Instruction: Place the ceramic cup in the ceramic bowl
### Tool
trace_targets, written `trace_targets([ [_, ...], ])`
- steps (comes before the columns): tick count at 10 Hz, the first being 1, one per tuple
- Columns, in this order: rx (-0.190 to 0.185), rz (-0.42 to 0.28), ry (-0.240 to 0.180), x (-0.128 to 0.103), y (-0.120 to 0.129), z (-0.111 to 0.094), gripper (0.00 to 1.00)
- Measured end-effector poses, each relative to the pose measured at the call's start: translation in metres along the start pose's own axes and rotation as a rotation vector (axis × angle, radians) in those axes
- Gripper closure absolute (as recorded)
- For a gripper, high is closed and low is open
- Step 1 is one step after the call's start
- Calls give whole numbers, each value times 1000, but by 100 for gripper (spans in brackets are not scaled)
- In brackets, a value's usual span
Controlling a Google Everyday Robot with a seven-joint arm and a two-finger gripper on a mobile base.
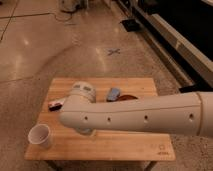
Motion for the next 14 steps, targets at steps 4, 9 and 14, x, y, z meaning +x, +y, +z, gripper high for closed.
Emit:
trace_targets([
  [4, -37, -134, -22, -59, -39, 8, 35],
  [9, -36, -141, -34, -68, -47, 8, 35],
  [14, -32, -131, -68, -55, -53, 34, 35],
])
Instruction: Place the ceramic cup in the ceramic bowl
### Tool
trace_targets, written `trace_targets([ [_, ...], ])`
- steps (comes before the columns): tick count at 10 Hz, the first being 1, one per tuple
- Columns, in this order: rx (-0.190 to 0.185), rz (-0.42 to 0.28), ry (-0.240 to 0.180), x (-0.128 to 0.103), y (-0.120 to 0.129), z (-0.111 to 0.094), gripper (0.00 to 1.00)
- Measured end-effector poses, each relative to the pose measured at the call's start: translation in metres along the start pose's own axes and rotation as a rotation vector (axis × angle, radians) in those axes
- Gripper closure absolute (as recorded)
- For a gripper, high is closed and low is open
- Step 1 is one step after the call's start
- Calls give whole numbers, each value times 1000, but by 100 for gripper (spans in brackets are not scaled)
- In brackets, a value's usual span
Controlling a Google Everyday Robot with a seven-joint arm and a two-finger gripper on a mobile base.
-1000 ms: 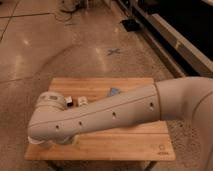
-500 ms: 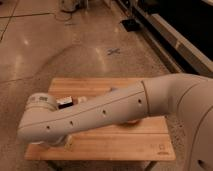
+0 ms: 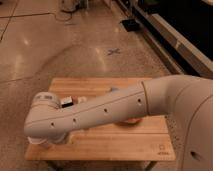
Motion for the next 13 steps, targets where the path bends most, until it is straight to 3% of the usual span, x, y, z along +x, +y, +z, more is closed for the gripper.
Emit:
trace_targets([
  [3, 14, -5, -36, 26, -17, 24, 35],
  [5, 46, -26, -59, 30, -39, 26, 35],
  [9, 95, -107, -97, 9, -79, 16, 35],
  [13, 76, -174, -120, -8, -95, 34, 35],
])
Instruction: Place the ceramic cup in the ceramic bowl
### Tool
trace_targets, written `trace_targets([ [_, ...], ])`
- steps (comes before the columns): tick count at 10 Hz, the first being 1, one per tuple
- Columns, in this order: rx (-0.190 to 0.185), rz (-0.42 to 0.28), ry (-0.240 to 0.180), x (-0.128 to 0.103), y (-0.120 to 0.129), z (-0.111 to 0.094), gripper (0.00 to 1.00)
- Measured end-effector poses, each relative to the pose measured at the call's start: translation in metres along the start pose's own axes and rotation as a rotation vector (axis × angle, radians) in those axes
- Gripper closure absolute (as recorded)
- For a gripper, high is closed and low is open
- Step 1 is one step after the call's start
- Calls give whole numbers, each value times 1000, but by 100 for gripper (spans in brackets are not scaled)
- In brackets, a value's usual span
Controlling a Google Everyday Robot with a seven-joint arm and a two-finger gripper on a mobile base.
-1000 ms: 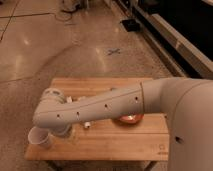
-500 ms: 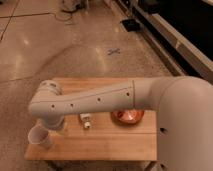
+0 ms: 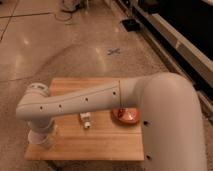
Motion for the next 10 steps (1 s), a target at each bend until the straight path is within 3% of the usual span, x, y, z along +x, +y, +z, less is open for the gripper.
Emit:
trace_targets([
  [7, -36, -25, 13, 12, -4, 43, 35],
  [8, -37, -24, 12, 12, -4, 47, 40],
  [10, -38, -23, 9, 10, -3, 53, 59],
])
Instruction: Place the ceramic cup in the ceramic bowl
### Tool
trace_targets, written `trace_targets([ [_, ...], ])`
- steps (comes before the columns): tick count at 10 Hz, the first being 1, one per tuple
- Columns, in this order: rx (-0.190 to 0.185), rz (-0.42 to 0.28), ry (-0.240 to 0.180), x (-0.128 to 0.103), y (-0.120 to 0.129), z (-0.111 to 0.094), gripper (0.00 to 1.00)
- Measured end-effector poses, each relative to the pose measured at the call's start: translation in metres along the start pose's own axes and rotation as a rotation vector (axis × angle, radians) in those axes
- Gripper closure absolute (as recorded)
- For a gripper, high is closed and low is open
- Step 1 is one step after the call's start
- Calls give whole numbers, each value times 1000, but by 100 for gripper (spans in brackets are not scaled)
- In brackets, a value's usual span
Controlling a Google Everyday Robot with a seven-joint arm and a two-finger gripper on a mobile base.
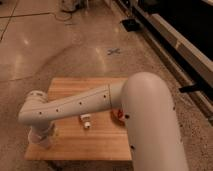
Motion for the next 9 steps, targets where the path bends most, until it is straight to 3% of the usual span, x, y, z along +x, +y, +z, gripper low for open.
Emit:
trace_targets([
  [2, 5, 7, -5, -2, 0, 0, 82],
  [4, 21, 16, -11, -2, 0, -6, 97],
  [6, 46, 31, 0, 6, 2, -23, 100],
  [9, 90, 82, 39, 39, 17, -64, 100],
])
